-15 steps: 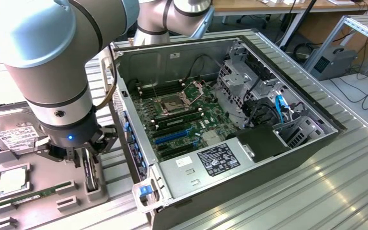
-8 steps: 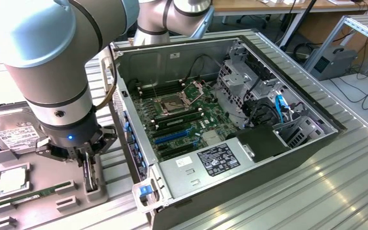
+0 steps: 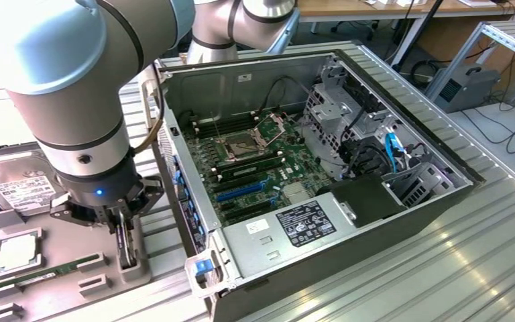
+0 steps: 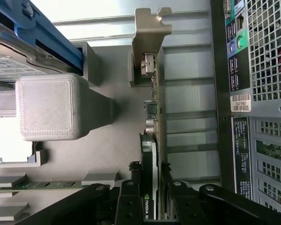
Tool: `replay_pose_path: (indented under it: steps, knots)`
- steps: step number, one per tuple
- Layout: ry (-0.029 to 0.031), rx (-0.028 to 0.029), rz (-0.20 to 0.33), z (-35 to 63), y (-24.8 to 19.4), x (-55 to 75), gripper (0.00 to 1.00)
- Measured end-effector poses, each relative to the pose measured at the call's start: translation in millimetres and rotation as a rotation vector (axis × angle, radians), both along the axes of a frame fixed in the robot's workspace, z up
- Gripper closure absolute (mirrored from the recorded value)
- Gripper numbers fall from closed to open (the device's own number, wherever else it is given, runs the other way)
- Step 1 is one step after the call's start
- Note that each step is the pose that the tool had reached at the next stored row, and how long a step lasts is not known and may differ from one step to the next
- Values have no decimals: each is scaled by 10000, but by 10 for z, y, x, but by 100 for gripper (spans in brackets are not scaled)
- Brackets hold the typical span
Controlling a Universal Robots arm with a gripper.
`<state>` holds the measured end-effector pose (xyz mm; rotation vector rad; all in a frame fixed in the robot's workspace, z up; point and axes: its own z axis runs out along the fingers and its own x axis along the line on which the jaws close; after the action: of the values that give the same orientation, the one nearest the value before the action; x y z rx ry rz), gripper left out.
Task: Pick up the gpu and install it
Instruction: 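Pick up the gpu and move the gpu toward the slot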
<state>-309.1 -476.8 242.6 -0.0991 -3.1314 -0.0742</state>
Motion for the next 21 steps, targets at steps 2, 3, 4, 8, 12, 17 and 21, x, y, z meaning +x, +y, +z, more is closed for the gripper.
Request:
replay_pose_path:
  steps: [2,3,4,8,12,17,21]
  knots:
    - [-1,1,284,-3,0,0,73]
    - [-1,1,288,-3,0,0,73]
    - [-1,1,289,-3,0,0,73]
    - [-6,5,289,6,0,1,73]
    - [-1,1,288,120,0,0,73]
    - [-1,1,289,369,0,0,73]
    - [-1,1,288,571,0,0,73]
